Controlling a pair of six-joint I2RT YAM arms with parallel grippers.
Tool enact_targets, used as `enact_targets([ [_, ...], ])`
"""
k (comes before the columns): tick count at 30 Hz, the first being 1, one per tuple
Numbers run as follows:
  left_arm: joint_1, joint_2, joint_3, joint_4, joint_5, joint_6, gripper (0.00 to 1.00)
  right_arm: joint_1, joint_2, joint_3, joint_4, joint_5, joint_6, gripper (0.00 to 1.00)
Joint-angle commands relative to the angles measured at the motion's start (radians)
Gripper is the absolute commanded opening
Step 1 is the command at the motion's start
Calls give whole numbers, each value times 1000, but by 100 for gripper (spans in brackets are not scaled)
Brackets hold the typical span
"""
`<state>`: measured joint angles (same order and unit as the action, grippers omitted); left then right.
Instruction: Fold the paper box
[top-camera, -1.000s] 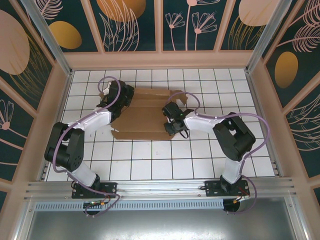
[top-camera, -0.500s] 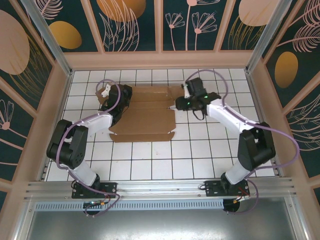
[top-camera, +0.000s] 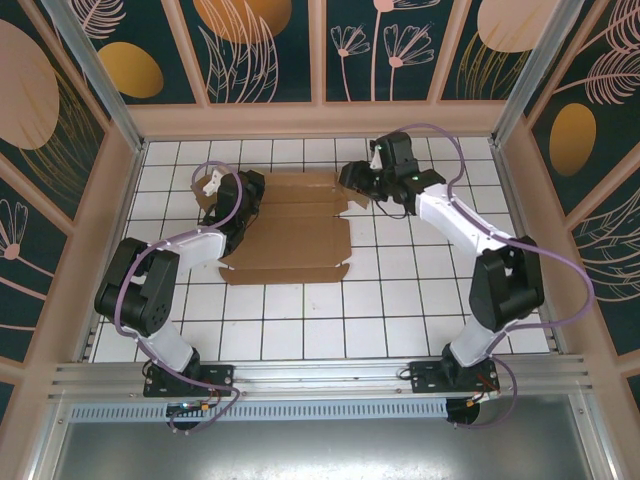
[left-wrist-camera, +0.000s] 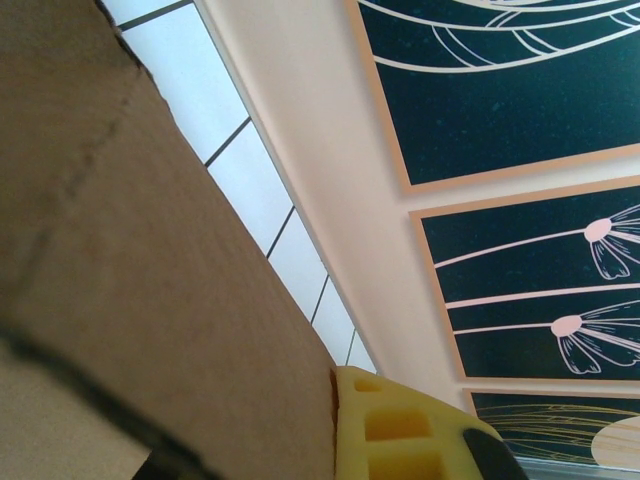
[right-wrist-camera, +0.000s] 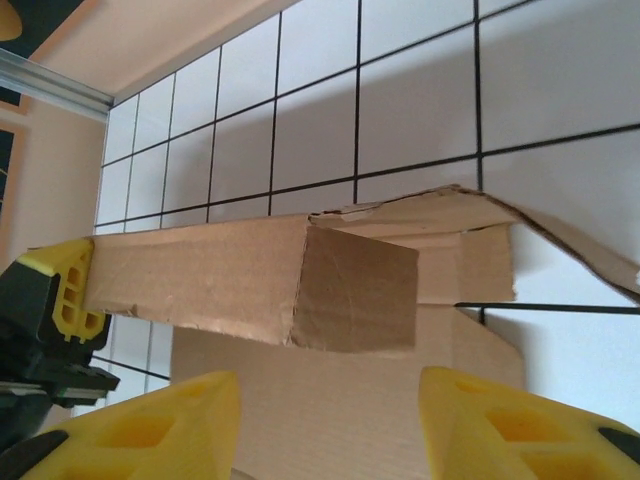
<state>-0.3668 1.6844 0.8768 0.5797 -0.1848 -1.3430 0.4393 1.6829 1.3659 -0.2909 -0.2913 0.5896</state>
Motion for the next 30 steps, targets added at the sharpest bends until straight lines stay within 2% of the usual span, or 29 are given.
enact_targets([
  [1,3,15,-31,-60,-23,43,0,11,63,63,53,-72,93,51],
  [11,3,-7,-41,-75,-34,48,0,28,207,132,146,-176,171,51],
  [14,3,-10,-42,-79,-36,52,0,33,218,106,214,-220,225,45],
  [17,2,-12,-39,-84,-39,52,0,24,222,67,277,-236,268,33],
  [20,3,-12,-37,-89,-45,57,0,18,215,64,248,-187,228,27],
  [25,4,-19,-45,-95,-59,70,0,17,135,36,127,-9,66,44],
  [28,4,-20,-49,-89,-59,79,0,16,46,-58,148,71,4,45],
  [30,3,-22,-54,-90,-62,77,0,18,-21,-149,192,105,-21,41],
])
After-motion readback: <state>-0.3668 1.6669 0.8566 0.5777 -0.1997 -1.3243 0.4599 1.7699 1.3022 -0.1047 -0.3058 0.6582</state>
